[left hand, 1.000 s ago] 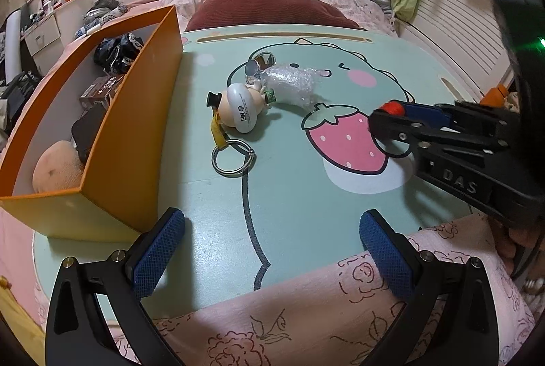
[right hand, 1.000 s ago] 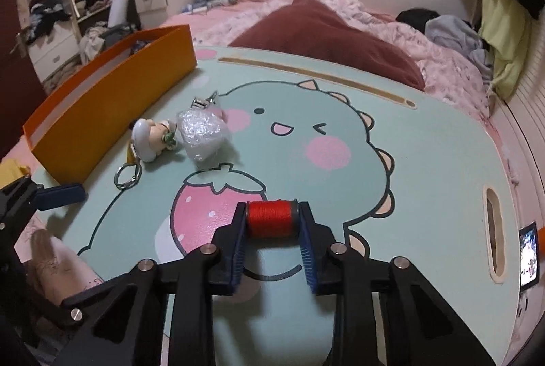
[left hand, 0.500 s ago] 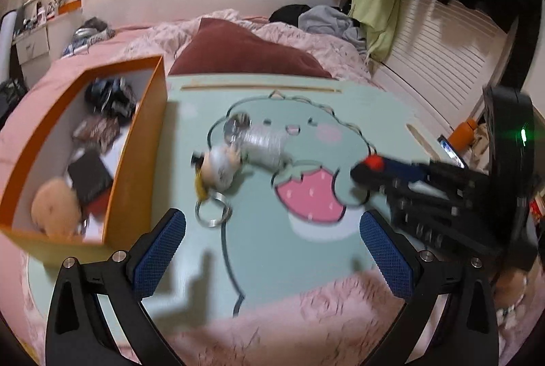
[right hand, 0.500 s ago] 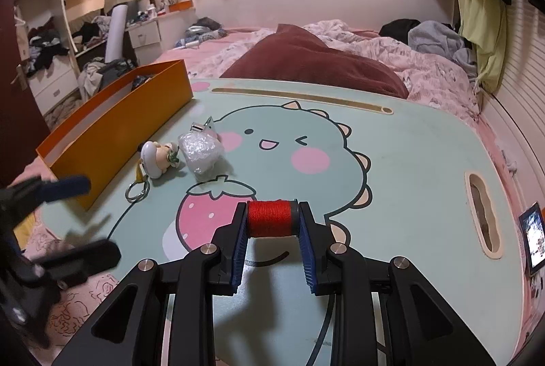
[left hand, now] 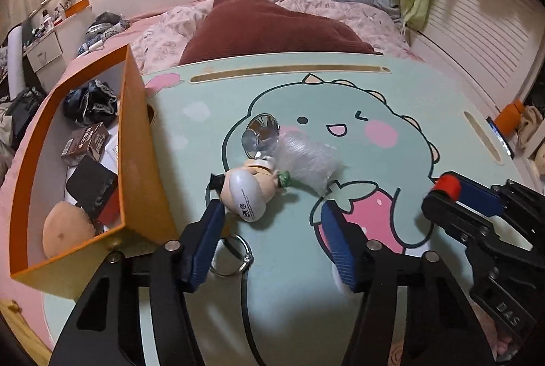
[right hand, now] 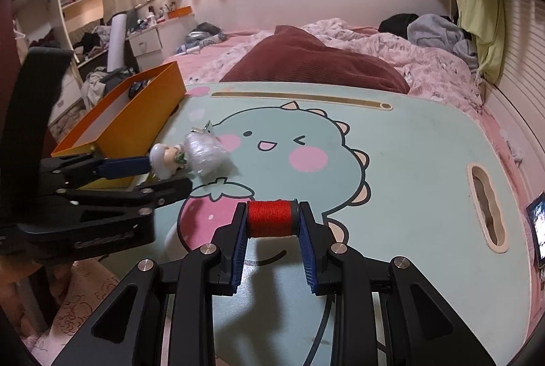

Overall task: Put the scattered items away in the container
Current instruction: 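Grasp the white figurine keychain with the left tool, then carry the figurine toward the box with the left tool while the right tool holds the spool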

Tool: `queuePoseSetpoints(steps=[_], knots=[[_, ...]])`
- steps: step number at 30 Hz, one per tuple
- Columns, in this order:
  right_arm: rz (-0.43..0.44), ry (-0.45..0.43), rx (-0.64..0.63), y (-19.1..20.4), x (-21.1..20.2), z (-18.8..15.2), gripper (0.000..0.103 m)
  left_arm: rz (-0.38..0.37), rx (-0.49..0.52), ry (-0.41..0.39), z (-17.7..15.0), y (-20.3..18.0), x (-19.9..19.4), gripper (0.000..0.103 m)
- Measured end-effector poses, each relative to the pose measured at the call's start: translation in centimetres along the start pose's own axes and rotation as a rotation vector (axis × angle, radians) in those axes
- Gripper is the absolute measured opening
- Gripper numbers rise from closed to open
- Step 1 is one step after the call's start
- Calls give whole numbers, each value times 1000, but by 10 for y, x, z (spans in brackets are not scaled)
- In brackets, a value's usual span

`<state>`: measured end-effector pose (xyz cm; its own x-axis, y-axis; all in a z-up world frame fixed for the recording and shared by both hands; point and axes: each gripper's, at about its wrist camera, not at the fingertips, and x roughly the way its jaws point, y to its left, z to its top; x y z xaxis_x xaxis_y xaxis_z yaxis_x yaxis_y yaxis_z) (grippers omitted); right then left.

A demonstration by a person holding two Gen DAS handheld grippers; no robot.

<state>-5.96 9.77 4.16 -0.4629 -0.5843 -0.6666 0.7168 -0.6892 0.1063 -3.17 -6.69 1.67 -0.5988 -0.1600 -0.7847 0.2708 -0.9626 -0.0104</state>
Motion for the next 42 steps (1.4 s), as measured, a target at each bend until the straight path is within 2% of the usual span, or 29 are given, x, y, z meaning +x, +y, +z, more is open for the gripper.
queuePoseSetpoints(steps=[5,7,9,12,13,15,20,23,26,32,37,42], knots=[[5,4,4,0,0,0,27,35,37,-47,6,-8,-6,59],[6,6,4,1,1,0,28,47,56,-35,12,-11,0,59],[6,5,4,1,0,0,28,57,55,15,15,-11,13,59],[7,4,6,1,0,0,28,7,4,21,19,-1,17,58],[8,4,7,0,0,0,28,-11,-4,21,19,1,17,55],[11,5,11,0,0,-1,28,-52,-21,3,19,6,14,41],[7,-3,6,0,-1,-1,28,-166,-76,-35,7,17,-3,42],[7,-7,6,-1,-2,-1,28,-252,-113,-73,0,20,-28,42],[6,-13,6,-1,-2,-1,28,-304,-146,-123,-11,25,-56,42],[-8,-23,-13,4,-4,-1,28,-231,-192,-210,-29,50,-98,42],[-22,-24,-26,6,-5,-2,28,-178,-270,-250,-41,81,-111,42],[-36,-21,-36,8,-4,-2,28,-164,-311,-269,-51,99,-118,42]])
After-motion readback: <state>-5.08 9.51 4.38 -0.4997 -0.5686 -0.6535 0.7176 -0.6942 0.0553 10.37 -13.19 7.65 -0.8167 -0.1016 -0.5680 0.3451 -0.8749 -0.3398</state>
